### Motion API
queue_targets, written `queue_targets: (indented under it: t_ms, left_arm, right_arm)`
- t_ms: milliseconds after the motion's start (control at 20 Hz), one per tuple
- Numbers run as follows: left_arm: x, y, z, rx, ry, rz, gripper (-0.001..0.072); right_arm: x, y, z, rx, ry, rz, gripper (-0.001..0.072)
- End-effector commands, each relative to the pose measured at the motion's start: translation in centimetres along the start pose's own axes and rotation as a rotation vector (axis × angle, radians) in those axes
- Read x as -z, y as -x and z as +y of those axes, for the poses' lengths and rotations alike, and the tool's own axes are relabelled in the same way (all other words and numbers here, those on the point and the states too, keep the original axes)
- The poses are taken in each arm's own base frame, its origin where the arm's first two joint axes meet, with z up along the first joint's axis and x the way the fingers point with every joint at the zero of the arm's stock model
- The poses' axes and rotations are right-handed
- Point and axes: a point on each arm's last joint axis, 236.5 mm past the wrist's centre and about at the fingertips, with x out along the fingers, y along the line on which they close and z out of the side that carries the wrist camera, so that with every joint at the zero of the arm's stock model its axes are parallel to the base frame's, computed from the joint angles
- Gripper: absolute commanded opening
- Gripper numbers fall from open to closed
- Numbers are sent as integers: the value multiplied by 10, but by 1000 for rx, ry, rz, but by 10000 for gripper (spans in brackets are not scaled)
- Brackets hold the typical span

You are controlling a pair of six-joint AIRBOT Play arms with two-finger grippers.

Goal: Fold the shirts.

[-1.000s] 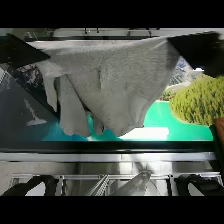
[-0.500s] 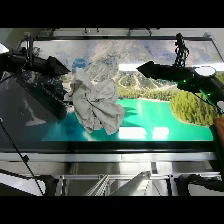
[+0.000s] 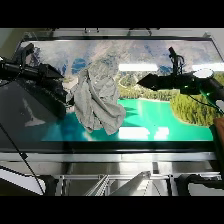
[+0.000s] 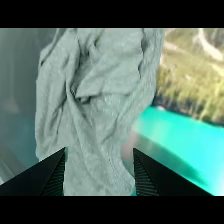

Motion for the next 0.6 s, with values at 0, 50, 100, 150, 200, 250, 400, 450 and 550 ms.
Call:
queue_targets:
  t_ms: [0, 50, 100, 150, 200, 250, 400, 450, 550]
  left_arm:
    - [52, -21, -3, 63, 132, 140, 712]
    - [71, -41, -2, 63, 166, 160, 712]
    - [93, -61, -3, 69, 189, 201, 712]
    - [113, -81, -5, 68, 214, 241, 712]
    - [132, -99, -6, 65, 236, 282, 712]
    - [151, -116, -9, 63, 248, 330, 712]
    - [182, -155, -15, 31, 237, 410, 712]
    - [189, -164, -17, 27, 228, 438, 712]
    - [199, -179, -18, 20, 222, 479, 711]
  right_arm:
    - [78, -16, -19, 56, -84, 220, 464]
    - [101, -26, -20, 59, -105, 264, 464]
    - [118, -34, -22, 66, -118, 295, 465]
    - [131, -43, -24, 71, -132, 320, 465]
    - [139, -50, -24, 74, -162, 343, 464]
    - [147, -58, -24, 73, -193, 364, 464]
    - [154, -80, -15, 20, -268, 365, 463]
    - [155, -86, -14, 12, -290, 359, 463]
    - [156, -93, -10, -15, -311, 354, 463]
